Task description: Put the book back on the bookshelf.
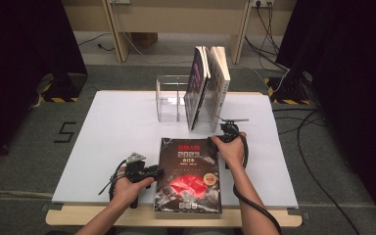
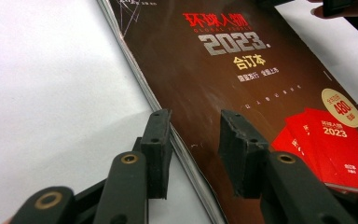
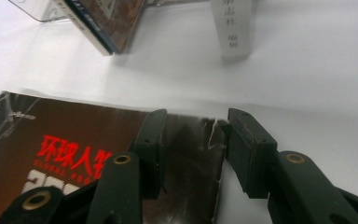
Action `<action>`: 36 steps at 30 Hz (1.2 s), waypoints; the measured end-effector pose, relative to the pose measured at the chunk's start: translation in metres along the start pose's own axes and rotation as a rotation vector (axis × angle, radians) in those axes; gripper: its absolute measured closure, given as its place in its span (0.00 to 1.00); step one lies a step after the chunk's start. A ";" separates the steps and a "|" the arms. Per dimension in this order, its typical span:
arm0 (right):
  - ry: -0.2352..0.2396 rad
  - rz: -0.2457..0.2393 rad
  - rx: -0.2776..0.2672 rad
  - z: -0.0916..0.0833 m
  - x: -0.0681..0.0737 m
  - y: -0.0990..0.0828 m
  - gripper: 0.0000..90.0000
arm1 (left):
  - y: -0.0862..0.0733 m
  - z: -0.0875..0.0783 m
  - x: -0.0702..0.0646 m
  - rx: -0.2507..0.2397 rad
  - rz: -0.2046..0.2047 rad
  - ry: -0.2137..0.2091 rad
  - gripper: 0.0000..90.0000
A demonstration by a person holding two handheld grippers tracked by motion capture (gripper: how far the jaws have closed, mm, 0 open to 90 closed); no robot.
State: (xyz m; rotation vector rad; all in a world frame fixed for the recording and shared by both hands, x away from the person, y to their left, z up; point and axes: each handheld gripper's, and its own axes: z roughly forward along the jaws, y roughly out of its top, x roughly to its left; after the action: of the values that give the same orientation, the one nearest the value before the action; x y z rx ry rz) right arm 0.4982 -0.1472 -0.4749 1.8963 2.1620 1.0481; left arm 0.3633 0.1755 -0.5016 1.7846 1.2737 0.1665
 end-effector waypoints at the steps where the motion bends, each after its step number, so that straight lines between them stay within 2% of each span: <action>1: 0.002 -0.007 -0.003 0.000 -0.001 -0.001 0.66 | 0.000 0.000 0.000 0.000 0.000 0.000 0.70; 3: 0.010 0.007 0.021 -0.003 0.001 -0.003 0.67 | 0.000 0.000 0.000 -0.001 -0.002 -0.001 0.70; 5: 0.007 -0.008 0.019 -0.005 0.002 -0.005 0.70 | 0.000 0.000 0.000 -0.001 -0.001 0.000 0.70; 7: 0.010 -0.005 0.033 -0.008 0.003 -0.006 0.75 | 0.000 0.000 0.000 -0.001 -0.001 0.000 0.70; 10: 0.042 0.009 0.028 -0.015 0.003 -0.006 0.82 | -0.001 -0.001 0.000 0.000 0.001 -0.002 0.70; 16: 0.115 -0.018 0.027 -0.032 0.011 0.000 0.92 | -0.001 -0.001 0.000 0.000 0.000 -0.002 0.70; 22: 0.136 -0.072 0.047 -0.040 0.021 0.001 0.96 | -0.001 -0.002 0.000 0.001 0.000 -0.001 0.69; 23: 0.133 -0.065 0.046 -0.041 0.023 0.001 0.97 | -0.001 -0.002 0.000 0.001 0.000 -0.002 0.69; 26: 0.136 -0.083 0.025 -0.046 0.026 0.001 0.97 | -0.001 -0.002 0.001 0.002 -0.005 -0.012 0.69; 28: 0.143 -0.078 0.004 -0.051 0.029 0.002 0.97 | 0.001 -0.003 0.004 0.004 -0.022 -0.029 0.68; 32: 0.159 -0.079 -0.042 -0.061 0.035 0.001 0.97 | 0.007 -0.010 0.011 -0.021 -0.047 -0.015 0.66; 36: 0.176 -0.085 -0.084 -0.070 0.042 0.001 0.97 | 0.011 -0.015 0.013 -0.039 -0.044 -0.007 0.64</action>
State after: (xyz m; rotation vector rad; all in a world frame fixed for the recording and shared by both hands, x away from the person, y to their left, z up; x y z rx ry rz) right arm 0.4562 -0.1396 -0.4058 1.7196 2.2275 1.3116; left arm 0.3681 0.1944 -0.4896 1.7207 1.2954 0.1589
